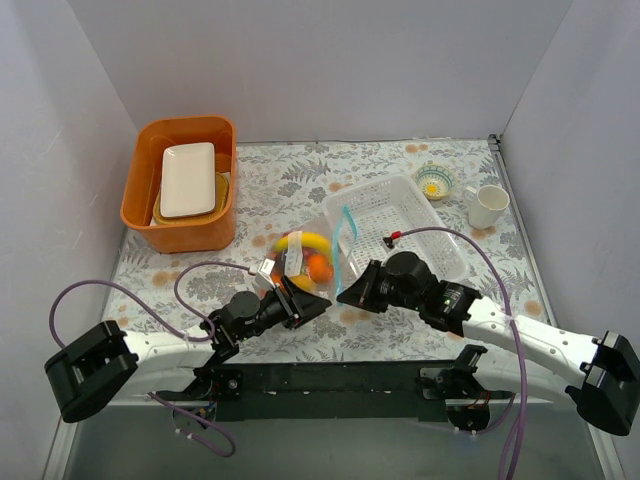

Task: Place the food in the zip-top bag and seal the zipper
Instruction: Zip the zipper food storage bag at the center of the board.

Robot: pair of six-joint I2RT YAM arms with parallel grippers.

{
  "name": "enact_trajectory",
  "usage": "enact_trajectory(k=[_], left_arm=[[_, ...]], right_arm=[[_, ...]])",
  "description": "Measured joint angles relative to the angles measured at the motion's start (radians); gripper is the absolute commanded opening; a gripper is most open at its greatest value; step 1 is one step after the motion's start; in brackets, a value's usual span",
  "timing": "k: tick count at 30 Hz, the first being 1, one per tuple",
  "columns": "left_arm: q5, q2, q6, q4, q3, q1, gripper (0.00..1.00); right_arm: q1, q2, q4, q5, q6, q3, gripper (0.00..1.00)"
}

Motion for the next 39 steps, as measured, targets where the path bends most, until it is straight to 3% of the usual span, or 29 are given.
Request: enact_trajectory(k=[7, 12, 15, 16, 22, 24, 27, 28, 29, 39], left_arm=[[0.001, 0.103, 0.0, 0.08, 0.014, 0.0, 0.41], [0.007, 0.142, 0.0, 0.114, 0.048, 0.0, 0.33], [0.007, 0.145, 0.0, 0.126, 0.051, 0.0, 0.23], [0.007, 0.145, -0.001, 0.127, 0.051, 0.0, 0.15], [0.005, 0.134, 0.0, 0.119, 0.051, 0.0, 0.11], [0.003, 0.129, 0.0, 0.113, 0.051, 0.0, 0.03], [0.001, 0.124, 0.0, 0.102, 0.051, 0.0, 0.0], [0.001, 0.122, 0.0, 0.098, 0.051, 0.0, 0.0], [0.001, 0.122, 0.0, 0.096, 0.051, 0.0, 0.0], [0.003, 0.122, 0.0, 0.091, 0.051, 0.0, 0.0]], right_arm=[[0.004, -0.005, 0.034, -0.013, 0.036, -0.039, 0.01], [0.009, -0.003, 0.037, -0.02, 0.046, -0.042, 0.01], [0.018, -0.003, 0.036, -0.019, 0.05, -0.042, 0.01], [0.019, -0.002, 0.035, -0.019, 0.051, -0.042, 0.01], [0.025, 0.008, 0.035, -0.018, 0.055, -0.044, 0.01], [0.026, 0.008, 0.035, -0.018, 0.056, -0.044, 0.01], [0.026, 0.008, 0.036, -0.018, 0.056, -0.044, 0.16], [0.026, 0.007, 0.036, -0.018, 0.056, -0.044, 0.27], [0.026, 0.007, 0.035, -0.018, 0.055, -0.044, 0.3], [0.031, -0.015, 0.024, 0.01, 0.024, -0.04, 0.3]])
